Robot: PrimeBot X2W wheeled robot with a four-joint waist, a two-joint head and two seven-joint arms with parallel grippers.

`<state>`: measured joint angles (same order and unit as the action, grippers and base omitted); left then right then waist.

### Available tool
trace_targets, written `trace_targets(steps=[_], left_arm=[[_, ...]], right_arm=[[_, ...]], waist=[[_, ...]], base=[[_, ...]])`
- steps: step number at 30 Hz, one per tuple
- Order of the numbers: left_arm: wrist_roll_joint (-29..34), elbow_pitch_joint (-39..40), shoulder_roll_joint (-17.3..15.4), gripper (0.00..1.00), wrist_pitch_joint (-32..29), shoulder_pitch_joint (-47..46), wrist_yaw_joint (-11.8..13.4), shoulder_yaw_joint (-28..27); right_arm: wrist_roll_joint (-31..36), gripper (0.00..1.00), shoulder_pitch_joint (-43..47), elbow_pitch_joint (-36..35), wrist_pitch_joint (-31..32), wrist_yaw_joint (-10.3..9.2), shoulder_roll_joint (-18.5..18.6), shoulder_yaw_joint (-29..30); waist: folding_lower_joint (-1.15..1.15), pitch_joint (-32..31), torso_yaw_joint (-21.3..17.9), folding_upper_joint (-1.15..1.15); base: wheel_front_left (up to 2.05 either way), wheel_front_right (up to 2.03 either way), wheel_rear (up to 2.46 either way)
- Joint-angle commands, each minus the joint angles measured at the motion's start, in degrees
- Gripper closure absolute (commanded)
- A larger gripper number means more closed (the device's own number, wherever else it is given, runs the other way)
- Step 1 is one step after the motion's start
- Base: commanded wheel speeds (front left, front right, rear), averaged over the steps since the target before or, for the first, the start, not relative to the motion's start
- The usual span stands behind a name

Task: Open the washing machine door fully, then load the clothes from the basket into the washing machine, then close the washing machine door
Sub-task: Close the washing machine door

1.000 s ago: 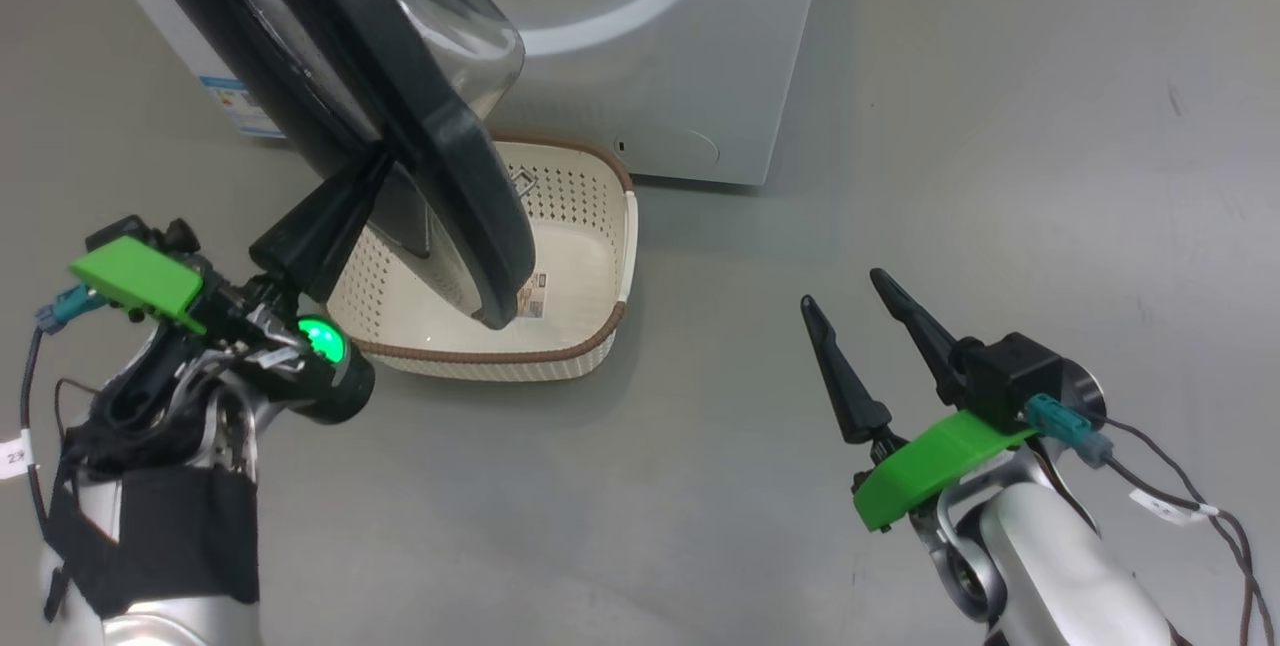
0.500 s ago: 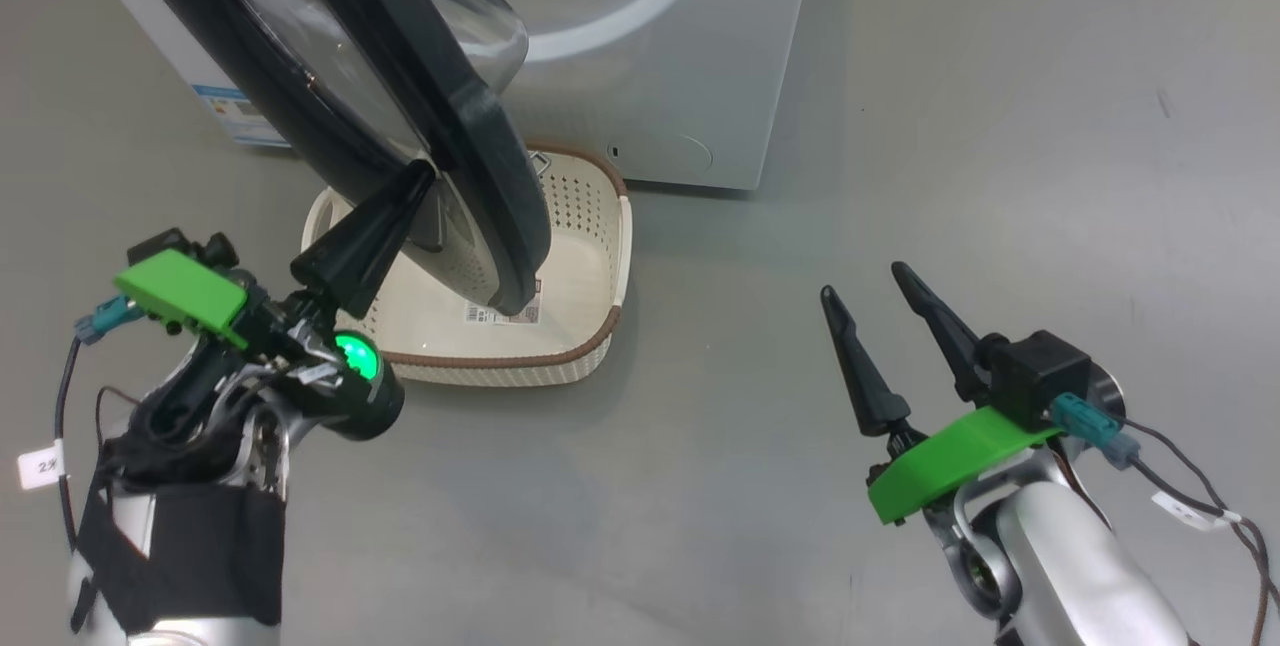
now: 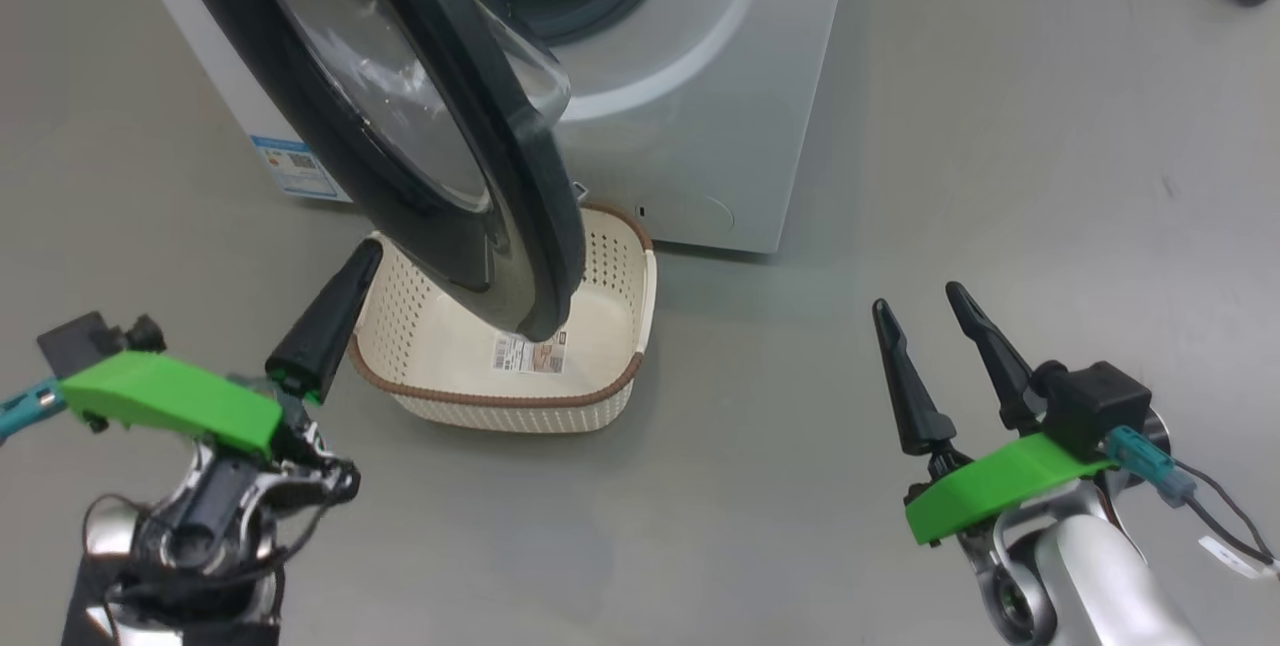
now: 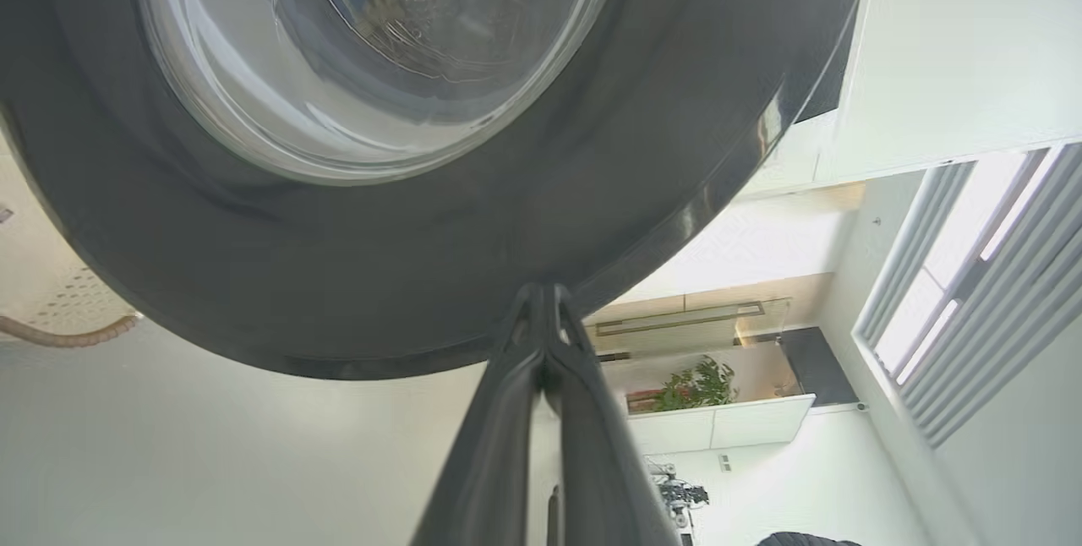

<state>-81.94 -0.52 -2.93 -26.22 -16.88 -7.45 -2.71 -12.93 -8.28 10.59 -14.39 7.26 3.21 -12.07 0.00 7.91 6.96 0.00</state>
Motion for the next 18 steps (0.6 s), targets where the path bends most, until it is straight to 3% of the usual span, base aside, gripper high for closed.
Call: trace_targets(steps=[1,6,10,15,18], left_arm=[[4.05,3.98,-3.22,1.00,4.64,0.78,-0.03,0.58],[14.86,5.18,-10.33,1.00,22.46,4.61,-0.03,10.02],[24.70,0.13,-17.28,1.00,37.03,5.79,-0.03,19.49],[34.09,-6.14,-19.83,1.00,41.03,5.06,-0.03,23.99],[42.72,-7.92,-17.98,1.00,41.17,4.74,-0.03,21.41]], right_arm=[[-0.09,0.00,-0.30,-2.32,-0.61,0.23,-0.33,-0.76],[-0.40,0.00,0.82,-2.81,-0.61,0.23,-0.33,-0.75],[-0.72,0.00,1.59,-2.93,-0.61,0.23,-0.33,-0.76],[-0.88,0.00,2.21,-2.99,-0.61,0.23,-0.33,-0.74],[-0.91,0.00,2.49,-3.04,-0.61,0.23,-0.33,-0.63]], waist=[[0.00,-1.53,0.55,0.00],[0.00,-3.25,1.05,0.00],[0.00,-4.32,1.41,0.00],[0.00,-5.06,1.84,0.00],[0.00,-5.33,2.14,0.00]], base=[[0.00,0.00,0.00],[0.00,0.00,0.00],[0.00,0.00,0.00],[0.00,0.00,0.00],[0.00,0.00,0.00]])
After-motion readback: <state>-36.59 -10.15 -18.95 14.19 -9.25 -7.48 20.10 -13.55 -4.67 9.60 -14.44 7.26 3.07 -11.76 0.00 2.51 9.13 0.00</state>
